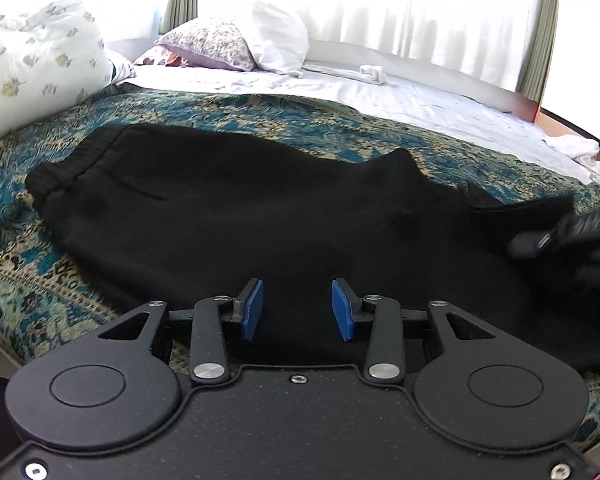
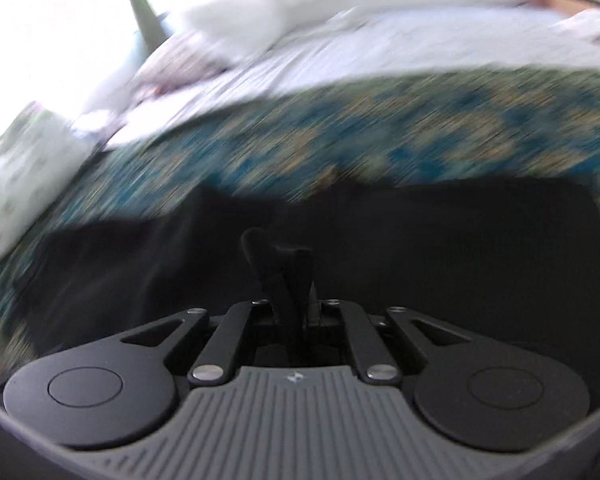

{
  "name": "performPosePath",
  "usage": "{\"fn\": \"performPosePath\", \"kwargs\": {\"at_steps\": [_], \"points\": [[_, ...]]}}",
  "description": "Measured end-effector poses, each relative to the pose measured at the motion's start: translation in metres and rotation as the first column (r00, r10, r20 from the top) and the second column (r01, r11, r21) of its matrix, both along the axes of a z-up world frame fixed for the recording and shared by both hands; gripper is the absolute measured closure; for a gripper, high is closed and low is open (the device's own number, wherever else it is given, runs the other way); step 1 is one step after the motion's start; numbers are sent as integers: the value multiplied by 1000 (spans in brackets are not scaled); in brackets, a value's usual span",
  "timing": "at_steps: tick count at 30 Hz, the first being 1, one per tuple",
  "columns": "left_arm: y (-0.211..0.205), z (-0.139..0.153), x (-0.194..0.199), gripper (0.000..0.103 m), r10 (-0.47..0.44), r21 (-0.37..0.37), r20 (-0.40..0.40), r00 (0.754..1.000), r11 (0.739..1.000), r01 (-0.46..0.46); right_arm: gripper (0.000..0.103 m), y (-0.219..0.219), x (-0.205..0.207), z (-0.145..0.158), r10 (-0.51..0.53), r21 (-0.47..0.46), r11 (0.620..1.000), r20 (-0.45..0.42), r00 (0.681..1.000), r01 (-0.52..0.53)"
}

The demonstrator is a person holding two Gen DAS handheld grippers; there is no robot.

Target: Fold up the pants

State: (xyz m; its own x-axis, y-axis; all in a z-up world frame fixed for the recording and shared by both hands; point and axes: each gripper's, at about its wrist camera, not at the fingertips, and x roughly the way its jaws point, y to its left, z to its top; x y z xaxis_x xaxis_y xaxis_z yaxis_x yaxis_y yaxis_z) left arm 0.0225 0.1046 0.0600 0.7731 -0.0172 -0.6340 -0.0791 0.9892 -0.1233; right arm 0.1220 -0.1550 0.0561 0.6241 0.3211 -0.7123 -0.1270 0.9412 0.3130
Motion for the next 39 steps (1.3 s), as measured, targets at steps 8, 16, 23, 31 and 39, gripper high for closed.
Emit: {"fn": "performPosePath", "kwargs": {"at_steps": [8,16,23,31,39], "points": [[5,-4,2,65,-3,-28,5,1000,1000,4,81,39,-42,-9,129,-78,989,57,990,-124],[-23,12,1,60,-98,-71,31,995,992,100,36,29,-90,5,193,-119,977,134,972,-177],[-65,8,9,58,-263,-122,-13,965,958,259,25,1,-133,11,95,-230,972,242,966,-38],[-97,-8,35,26,-217,-207,-85,973,959,196,21,-31,-157,3,-105,-304,929,327,939,210],[-114,2,34,95,-129,-88,-39,991,988,125,16,-56,-171,-1,-260,-355,844,388,884,403]]}}
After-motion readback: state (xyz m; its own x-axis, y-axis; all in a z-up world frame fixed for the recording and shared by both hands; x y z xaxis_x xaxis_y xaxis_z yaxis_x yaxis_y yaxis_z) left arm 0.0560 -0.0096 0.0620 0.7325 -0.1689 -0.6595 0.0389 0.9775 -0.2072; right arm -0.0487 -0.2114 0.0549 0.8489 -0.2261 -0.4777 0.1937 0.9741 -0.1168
